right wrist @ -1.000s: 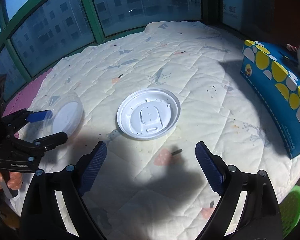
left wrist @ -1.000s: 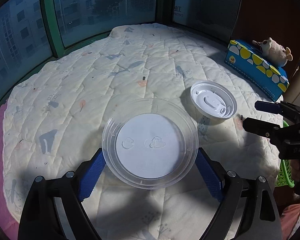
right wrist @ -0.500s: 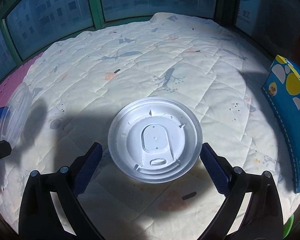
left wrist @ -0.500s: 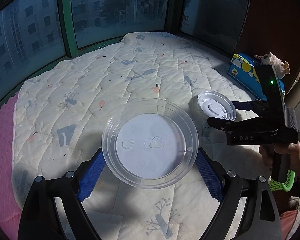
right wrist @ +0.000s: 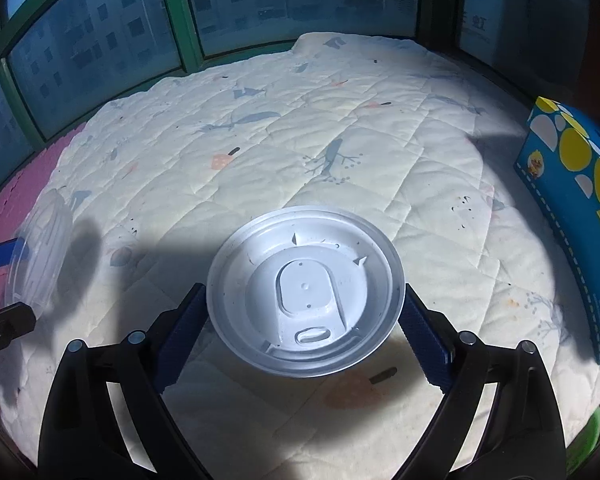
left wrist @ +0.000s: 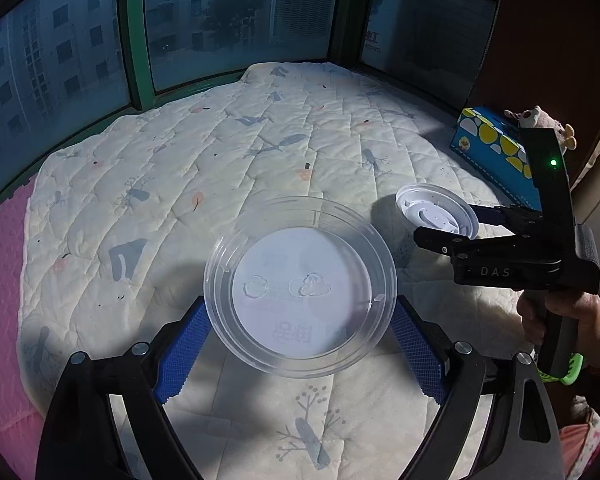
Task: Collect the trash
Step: 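Carry the clear lid and white cup lid over the green wastebasket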
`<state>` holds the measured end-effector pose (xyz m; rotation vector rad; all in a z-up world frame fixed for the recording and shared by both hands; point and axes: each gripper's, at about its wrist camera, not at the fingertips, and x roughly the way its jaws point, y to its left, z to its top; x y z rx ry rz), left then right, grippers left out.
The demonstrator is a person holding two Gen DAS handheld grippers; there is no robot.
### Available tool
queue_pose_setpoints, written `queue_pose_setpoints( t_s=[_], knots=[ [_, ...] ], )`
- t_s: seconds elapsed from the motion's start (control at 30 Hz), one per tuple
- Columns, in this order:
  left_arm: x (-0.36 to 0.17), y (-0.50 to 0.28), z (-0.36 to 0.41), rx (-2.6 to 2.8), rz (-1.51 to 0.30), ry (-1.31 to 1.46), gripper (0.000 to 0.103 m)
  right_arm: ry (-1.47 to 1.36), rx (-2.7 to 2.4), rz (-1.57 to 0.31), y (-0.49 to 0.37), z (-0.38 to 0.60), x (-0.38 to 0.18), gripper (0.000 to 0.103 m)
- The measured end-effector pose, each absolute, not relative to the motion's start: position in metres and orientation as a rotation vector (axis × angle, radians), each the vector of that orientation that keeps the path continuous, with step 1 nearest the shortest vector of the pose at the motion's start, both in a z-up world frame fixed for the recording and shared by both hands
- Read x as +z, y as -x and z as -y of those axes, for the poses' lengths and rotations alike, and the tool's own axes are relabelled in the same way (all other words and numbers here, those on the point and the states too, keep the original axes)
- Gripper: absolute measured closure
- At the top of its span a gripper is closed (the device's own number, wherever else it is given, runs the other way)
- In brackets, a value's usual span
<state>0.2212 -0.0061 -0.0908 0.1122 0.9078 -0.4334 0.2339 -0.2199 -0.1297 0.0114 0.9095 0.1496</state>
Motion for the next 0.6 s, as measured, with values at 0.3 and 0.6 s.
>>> queue_pose_setpoints(
  t_s=[0.3,0.6],
  knots=[
    [-0.079,-0.194,0.025,-0.47,-0.891,-0.114,0.017,-0.033,0.142,-0.866,-0.181,0.224,-0.11,0.012],
    [-0.068,-0.162,0.053,-0.527,-0.872,-0.12,0.017,-0.08,0.093,-0.825,-0.119,0.25,-0.093,0.012]
  ],
)
